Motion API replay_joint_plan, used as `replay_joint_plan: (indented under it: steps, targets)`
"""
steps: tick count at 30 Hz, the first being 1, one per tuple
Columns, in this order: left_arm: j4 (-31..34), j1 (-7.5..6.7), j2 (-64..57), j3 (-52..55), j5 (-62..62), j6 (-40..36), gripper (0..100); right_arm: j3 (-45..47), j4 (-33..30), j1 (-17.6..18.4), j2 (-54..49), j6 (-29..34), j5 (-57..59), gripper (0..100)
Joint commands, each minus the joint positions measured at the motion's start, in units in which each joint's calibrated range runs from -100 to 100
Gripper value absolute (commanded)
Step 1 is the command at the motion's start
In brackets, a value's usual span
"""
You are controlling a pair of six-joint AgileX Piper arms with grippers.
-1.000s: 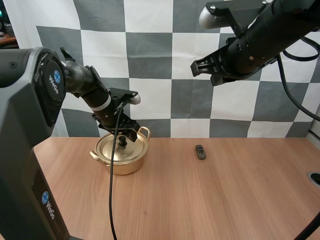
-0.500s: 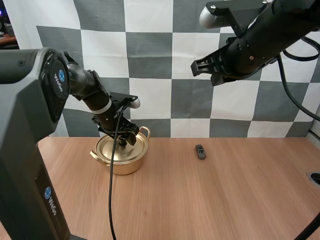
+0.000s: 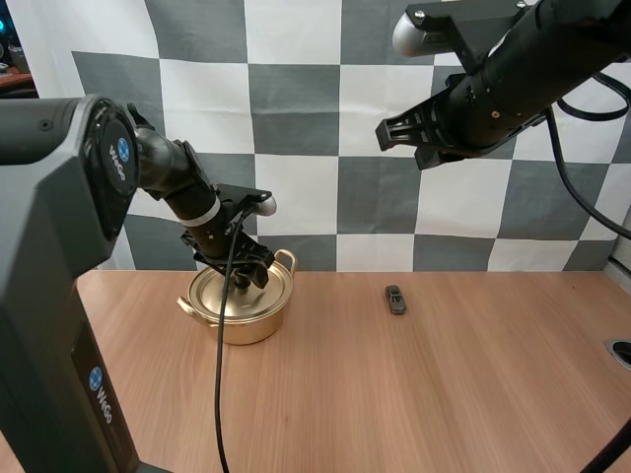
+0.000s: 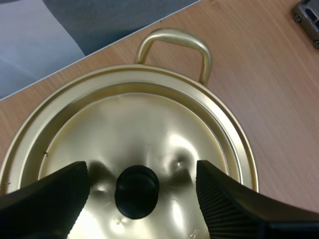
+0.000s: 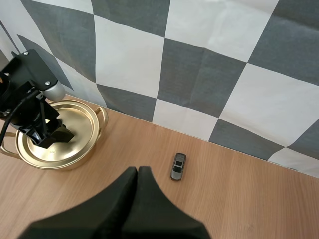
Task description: Open the pot, put the car inside, and close it
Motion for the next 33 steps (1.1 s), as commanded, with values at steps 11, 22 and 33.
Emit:
replay_joint_plan:
  steps: [11, 22, 33]
  targets:
    - [0.0, -0.01, -0.1, 0.0, -2.8, -3.6, 12, 0.1, 2.2, 0.0, -0.1, 0.0, 0.0, 0]
    - [0.0, -0.01, -0.1, 0.0, -3.7, -4.3, 0, 0.1, 2.2, 0.0, -0.1, 0.0, 0.0, 0]
    - [0.0, -0.01, -1.0, -0.9, -2.7, -4.3, 0, 0.1, 2.2, 0.0, -0.1, 0.0, 0.0, 0]
